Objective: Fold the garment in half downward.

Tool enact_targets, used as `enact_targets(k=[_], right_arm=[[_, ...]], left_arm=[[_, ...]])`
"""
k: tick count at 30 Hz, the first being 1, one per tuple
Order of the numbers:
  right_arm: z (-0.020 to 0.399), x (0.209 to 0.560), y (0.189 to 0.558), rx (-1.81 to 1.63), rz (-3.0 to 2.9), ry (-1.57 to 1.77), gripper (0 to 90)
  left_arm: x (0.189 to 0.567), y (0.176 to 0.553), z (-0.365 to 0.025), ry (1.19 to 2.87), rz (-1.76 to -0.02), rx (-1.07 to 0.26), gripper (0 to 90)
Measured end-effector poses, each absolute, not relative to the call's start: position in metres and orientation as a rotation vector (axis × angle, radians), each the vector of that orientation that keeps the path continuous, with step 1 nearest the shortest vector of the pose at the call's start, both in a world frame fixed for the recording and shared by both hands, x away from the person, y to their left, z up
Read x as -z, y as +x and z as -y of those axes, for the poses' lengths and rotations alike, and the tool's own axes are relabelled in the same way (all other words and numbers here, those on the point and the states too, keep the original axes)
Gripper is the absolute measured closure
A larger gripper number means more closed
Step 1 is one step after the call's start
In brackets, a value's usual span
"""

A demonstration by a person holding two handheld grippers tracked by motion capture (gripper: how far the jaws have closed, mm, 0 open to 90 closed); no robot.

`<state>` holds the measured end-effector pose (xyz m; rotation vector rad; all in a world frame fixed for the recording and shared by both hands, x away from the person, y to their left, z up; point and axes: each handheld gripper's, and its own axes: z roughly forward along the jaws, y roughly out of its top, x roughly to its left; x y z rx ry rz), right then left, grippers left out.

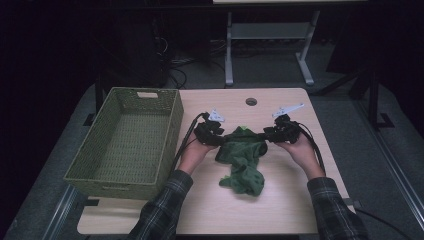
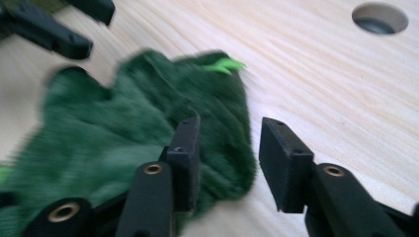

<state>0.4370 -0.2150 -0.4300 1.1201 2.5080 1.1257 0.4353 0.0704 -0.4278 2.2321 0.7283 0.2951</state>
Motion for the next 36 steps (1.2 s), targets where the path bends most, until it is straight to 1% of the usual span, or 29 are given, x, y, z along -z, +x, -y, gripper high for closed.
enact_targets(k=[7,9,13,14,15,17,18,19,20,21,22,23,24,26,30,36], right_arm=[[0.212,0.451,0.447,-1.105,-2.558,1.105,59.1],[0.211,0.455,0.449,-1.097,-2.563,1.119,59.3],[0.206,0.462,0.452,-1.09,-2.583,1.132,61.1],[0.206,0.463,0.453,-1.076,-2.582,1.128,62.8],[0.205,0.464,0.454,-1.071,-2.583,1.142,65.9],[0.204,0.466,0.455,-1.068,-2.585,1.152,69.4],[0.204,0.466,0.455,-1.053,-2.584,1.156,73.4],[0.204,0.466,0.455,-1.053,-2.584,1.156,74.7],[0.205,0.466,0.455,-1.051,-2.584,1.154,76.0],[0.205,0.466,0.455,-1.042,-2.584,1.156,80.4],[0.205,0.466,0.455,-1.036,-2.584,1.156,82.4],[0.204,0.466,0.455,-1.034,-2.584,1.16,85.2],[0.204,0.466,0.455,-1.033,-2.584,1.159,86.4],[0.203,0.466,0.455,-1.031,-2.581,1.156,86.9],[0.202,0.456,0.455,-1.016,-2.554,1.156,87.9],[0.21,0.429,0.459,-1.064,-2.488,1.172,88.1]], left_arm=[[0.451,0.449,-0.067,2.273,-0.731,-0.254,56.2],[0.455,0.453,-0.066,2.263,-0.743,-0.23,57.4],[0.46,0.458,-0.065,2.255,-0.768,-0.192,58.2],[0.462,0.459,-0.065,2.254,-0.767,-0.184,58.7],[0.463,0.46,-0.065,2.253,-0.766,-0.186,60.4],[0.466,0.462,-0.065,2.267,-0.777,-0.201,62.6],[0.467,0.462,-0.065,2.272,-0.78,-0.192,65.5],[0.467,0.463,-0.066,2.27,-0.778,-0.192,67.0],[0.467,0.464,-0.066,2.269,-0.775,-0.197,69.6],[0.467,0.464,-0.066,2.276,-0.768,-0.202,73.8],[0.467,0.464,-0.066,2.28,-0.766,-0.205,77.1],[0.467,0.464,-0.066,2.285,-0.765,-0.204,82.1],[0.466,0.464,-0.067,2.287,-0.765,-0.197,85.2],[0.465,0.464,-0.066,2.283,-0.778,-0.196,86.8],[0.454,0.463,-0.066,2.253,-0.783,-0.217,86.9],[0.427,0.465,-0.066,2.208,-0.772,-0.274,86.8]])
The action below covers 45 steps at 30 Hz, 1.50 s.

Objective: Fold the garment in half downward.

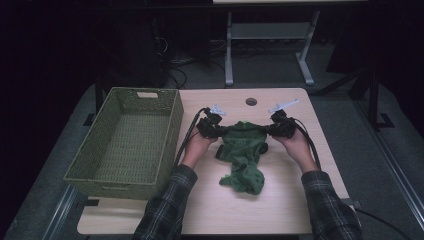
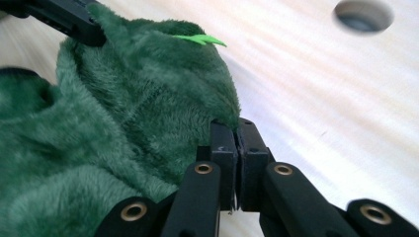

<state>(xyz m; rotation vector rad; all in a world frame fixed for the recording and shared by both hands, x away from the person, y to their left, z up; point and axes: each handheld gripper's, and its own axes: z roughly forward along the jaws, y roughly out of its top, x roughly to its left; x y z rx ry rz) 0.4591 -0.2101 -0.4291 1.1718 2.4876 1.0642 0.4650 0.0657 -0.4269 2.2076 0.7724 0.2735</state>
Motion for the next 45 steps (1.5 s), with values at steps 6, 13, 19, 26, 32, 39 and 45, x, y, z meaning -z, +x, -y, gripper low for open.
enact_targets(k=[6,13,19,26,32,39,45], right_arm=[[0.212,0.404,0.466,-1.091,-2.44,1.166,88.1],[0.214,0.379,0.466,-1.113,-2.4,1.127,88.1],[0.219,0.376,0.447,-1.162,-2.399,1.085,88.1],[0.225,0.375,0.42,-1.228,-2.405,1.02,88.0],[0.226,0.375,0.396,-1.23,-2.419,0.963,87.9],[0.228,0.385,0.371,-1.233,-2.436,0.936,87.8],[0.224,0.4,0.351,-1.225,-2.466,0.901,87.5]], left_arm=[[0.401,0.468,-0.065,2.156,-0.764,-0.322,86.7],[0.378,0.461,-0.066,2.119,-0.721,-0.341,86.4],[0.373,0.441,-0.071,2.093,-0.681,-0.309,86.2],[0.37,0.415,-0.073,2.071,-0.616,-0.283,86.0],[0.374,0.395,-0.071,2.11,-0.548,-0.301,86.3],[0.385,0.377,-0.073,2.124,-0.508,-0.253,86.4],[0.396,0.365,-0.075,2.158,-0.46,-0.234,86.6]])
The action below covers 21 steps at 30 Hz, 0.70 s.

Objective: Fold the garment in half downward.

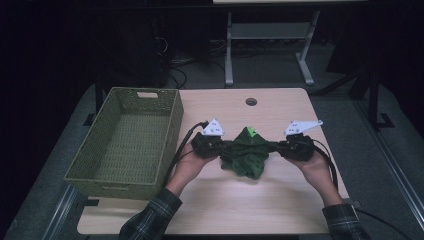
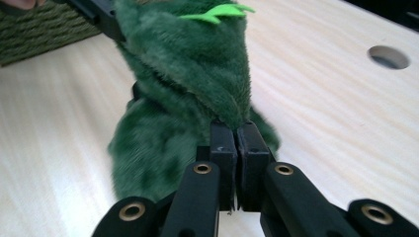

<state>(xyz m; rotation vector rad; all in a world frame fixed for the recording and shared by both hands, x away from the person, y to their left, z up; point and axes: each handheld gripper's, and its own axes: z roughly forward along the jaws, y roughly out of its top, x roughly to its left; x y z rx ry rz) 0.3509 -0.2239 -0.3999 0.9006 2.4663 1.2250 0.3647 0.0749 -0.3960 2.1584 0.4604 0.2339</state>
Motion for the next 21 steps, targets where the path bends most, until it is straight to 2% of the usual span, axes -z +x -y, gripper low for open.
enact_targets(k=[21], right_arm=[[0.22,0.444,0.318,-1.21,-2.575,0.949,87.0]], left_arm=[[0.447,0.346,-0.066,2.281,-0.425,-0.12,86.5]])
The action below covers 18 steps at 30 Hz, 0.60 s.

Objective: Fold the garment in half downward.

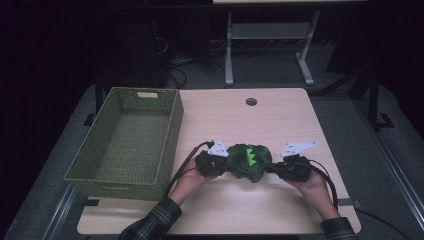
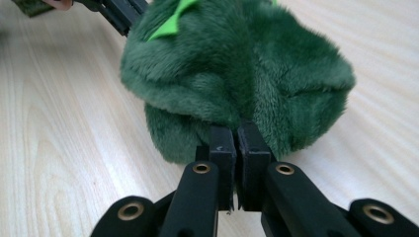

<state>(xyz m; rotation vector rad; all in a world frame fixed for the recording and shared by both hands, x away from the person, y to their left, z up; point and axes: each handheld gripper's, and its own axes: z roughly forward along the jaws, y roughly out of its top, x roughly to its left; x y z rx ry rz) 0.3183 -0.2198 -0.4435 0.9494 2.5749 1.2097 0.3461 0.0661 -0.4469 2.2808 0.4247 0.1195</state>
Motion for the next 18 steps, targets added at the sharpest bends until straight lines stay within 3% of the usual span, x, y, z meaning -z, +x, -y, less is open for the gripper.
enact_targets(k=[5,10,14,18], right_arm=[[0.216,0.457,0.321,-1.182,-2.621,0.977,84.9],[0.217,0.452,0.316,-1.227,-2.614,0.971,67.8],[0.222,0.444,0.306,-1.243,-2.607,0.955,60.4],[0.225,0.44,0.296,-1.263,-2.609,0.949,58.4]], left_arm=[[0.456,0.346,-0.061,2.305,-0.422,-0.104,83.8],[0.448,0.339,-0.064,2.306,-0.439,-0.093,69.3],[0.437,0.331,-0.069,2.271,-0.439,-0.062,63.2],[0.43,0.321,-0.073,2.268,-0.424,-0.061,58.0]])
